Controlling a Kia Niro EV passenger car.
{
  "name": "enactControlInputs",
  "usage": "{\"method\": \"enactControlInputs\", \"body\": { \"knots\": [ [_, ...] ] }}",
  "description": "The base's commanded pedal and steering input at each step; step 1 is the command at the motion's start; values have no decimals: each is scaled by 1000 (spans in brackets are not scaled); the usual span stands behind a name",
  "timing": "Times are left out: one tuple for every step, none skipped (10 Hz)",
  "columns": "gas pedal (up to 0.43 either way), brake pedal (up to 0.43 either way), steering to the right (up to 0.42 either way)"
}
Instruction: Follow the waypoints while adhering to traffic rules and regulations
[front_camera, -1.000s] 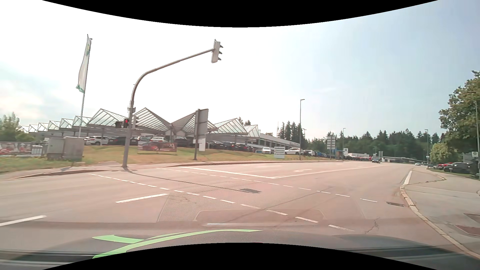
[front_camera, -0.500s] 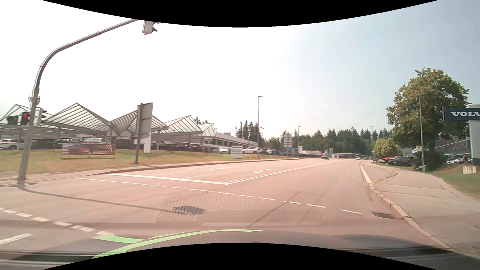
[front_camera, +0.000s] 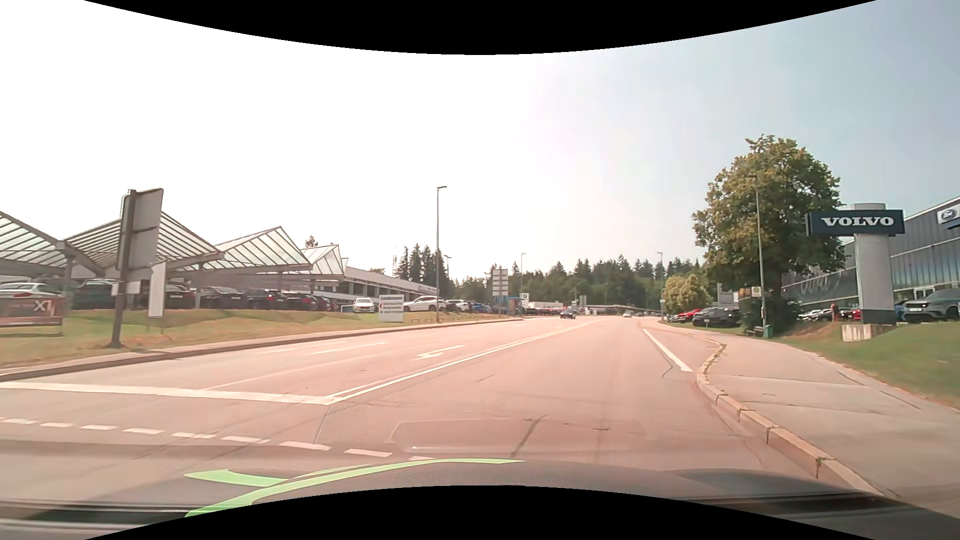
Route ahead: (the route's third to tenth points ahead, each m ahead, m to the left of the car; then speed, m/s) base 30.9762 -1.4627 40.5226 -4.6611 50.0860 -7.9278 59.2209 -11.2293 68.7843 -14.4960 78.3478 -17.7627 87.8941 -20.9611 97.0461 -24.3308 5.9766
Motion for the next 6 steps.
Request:
{"method": "enactControlInputs", "body": {
  "knots": [
    [220, 0, 207],
    [228, 0, 196],
    [240, 0, 184],
    [240, 0, 173],
    [240, 0, 162],
    [240, 0, 149]
  ]
}}
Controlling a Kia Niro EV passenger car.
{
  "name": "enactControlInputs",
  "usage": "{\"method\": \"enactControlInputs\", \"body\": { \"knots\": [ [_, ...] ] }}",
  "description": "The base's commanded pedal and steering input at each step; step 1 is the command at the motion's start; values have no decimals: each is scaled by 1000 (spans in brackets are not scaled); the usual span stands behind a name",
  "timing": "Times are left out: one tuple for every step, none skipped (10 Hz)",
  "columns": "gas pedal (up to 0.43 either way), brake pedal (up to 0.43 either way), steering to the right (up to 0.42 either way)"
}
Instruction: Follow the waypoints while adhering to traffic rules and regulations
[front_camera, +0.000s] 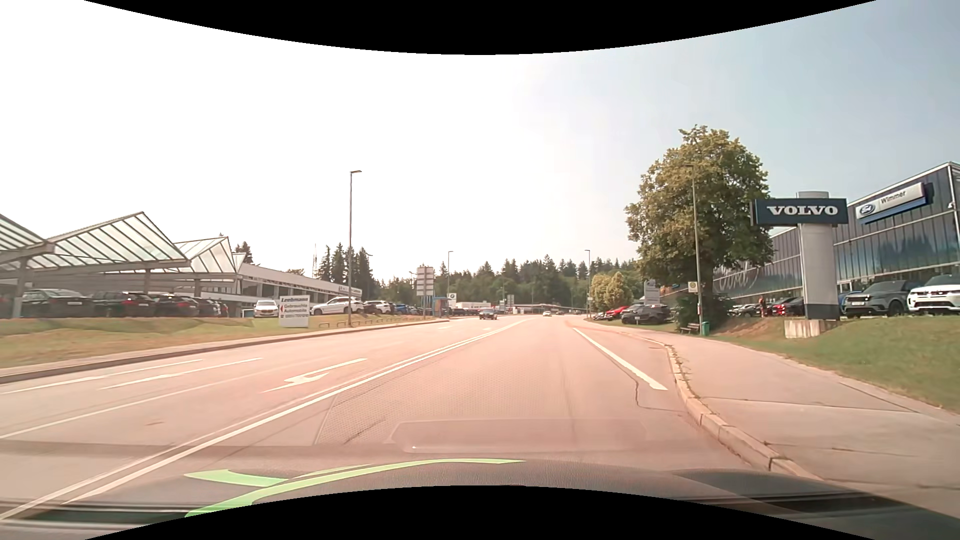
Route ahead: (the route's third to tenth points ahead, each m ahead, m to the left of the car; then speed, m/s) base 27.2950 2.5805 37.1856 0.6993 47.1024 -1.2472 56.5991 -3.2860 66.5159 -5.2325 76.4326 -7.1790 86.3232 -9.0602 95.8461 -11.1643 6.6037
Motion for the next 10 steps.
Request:
{"method": "enactControlInputs", "body": {
  "knots": [
    [248, 0, 129],
    [248, 0, 106],
    [248, 0, 89],
    [280, 0, 84],
    [280, 0, 82],
    [280, 0, 81],
    [280, 0, 78],
    [280, 0, 72],
    [280, 0, 64],
    [280, 0, 50]
  ]
}}
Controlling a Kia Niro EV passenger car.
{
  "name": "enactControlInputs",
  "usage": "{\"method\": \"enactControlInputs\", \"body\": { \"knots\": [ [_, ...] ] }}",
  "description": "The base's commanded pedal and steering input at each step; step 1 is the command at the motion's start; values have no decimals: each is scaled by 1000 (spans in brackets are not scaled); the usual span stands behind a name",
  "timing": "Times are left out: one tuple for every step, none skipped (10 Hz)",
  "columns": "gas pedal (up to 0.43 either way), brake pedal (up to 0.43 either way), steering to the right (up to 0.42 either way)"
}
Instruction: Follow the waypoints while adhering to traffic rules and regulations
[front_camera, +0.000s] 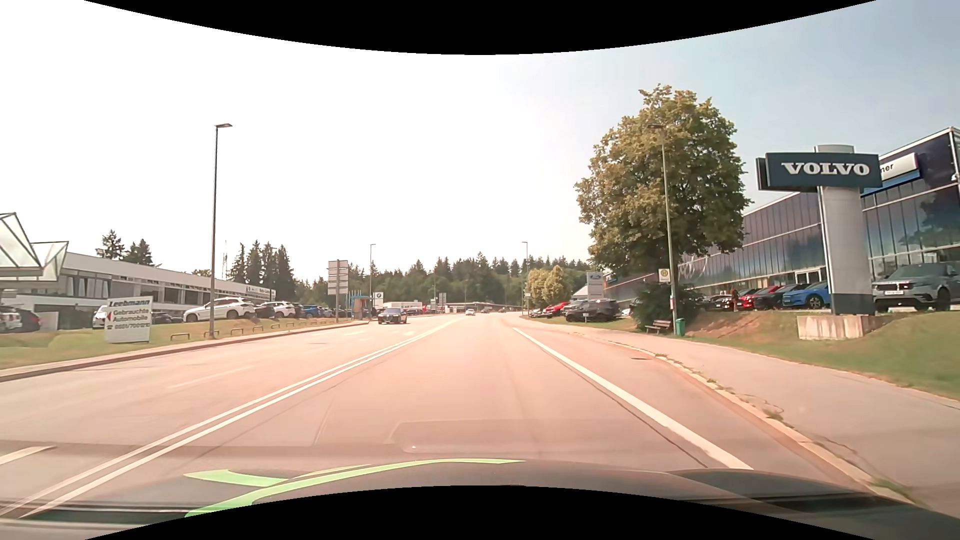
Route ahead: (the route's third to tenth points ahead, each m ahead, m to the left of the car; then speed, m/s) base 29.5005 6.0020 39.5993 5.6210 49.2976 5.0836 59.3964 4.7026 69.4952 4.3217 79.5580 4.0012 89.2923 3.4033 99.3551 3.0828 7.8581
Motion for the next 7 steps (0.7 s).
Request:
{"method": "enactControlInputs", "body": {
  "knots": [
    [280, 0, 30],
    [280, 0, 15],
    [280, 0, 10],
    [280, 0, 6],
    [280, 0, 6],
    [280, 0, 5],
    [280, 0, 5]
  ]
}}
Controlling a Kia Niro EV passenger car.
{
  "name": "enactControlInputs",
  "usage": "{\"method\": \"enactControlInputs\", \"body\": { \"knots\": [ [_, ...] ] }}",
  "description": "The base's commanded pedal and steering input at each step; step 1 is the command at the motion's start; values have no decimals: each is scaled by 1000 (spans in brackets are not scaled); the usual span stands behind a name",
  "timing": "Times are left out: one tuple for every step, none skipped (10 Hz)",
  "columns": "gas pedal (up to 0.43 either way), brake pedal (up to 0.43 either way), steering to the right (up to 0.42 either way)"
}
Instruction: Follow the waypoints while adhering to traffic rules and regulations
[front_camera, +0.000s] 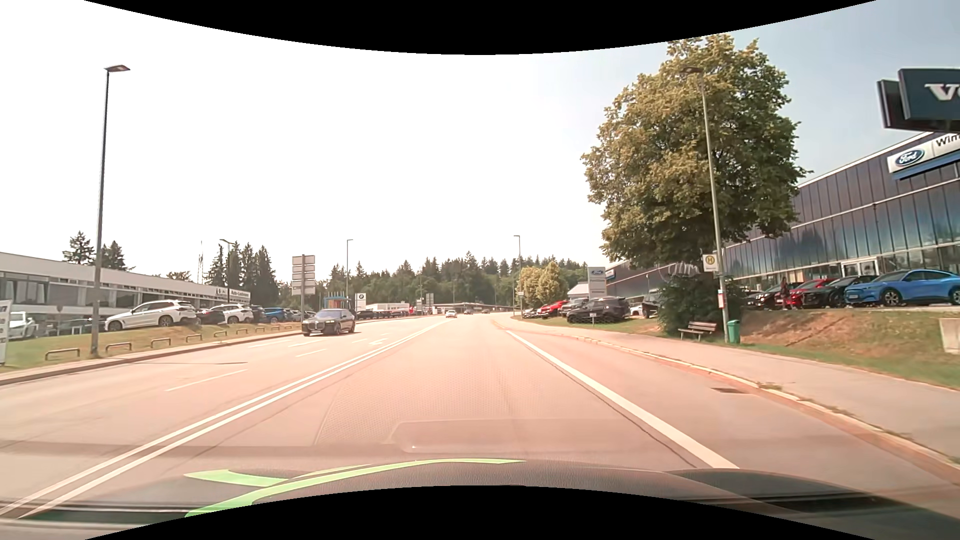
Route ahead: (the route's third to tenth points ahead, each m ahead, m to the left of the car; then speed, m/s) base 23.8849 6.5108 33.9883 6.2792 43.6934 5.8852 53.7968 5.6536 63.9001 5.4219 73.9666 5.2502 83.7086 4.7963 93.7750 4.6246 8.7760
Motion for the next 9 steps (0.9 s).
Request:
{"method": "enactControlInputs", "body": {
  "knots": [
    [280, 0, 5],
    [280, 0, 3],
    [280, 0, 1],
    [280, 0, -1],
    [280, 0, -4],
    [280, 0, -5],
    [280, 0, -5],
    [280, 0, -5],
    [280, 0, -5]
  ]
}}
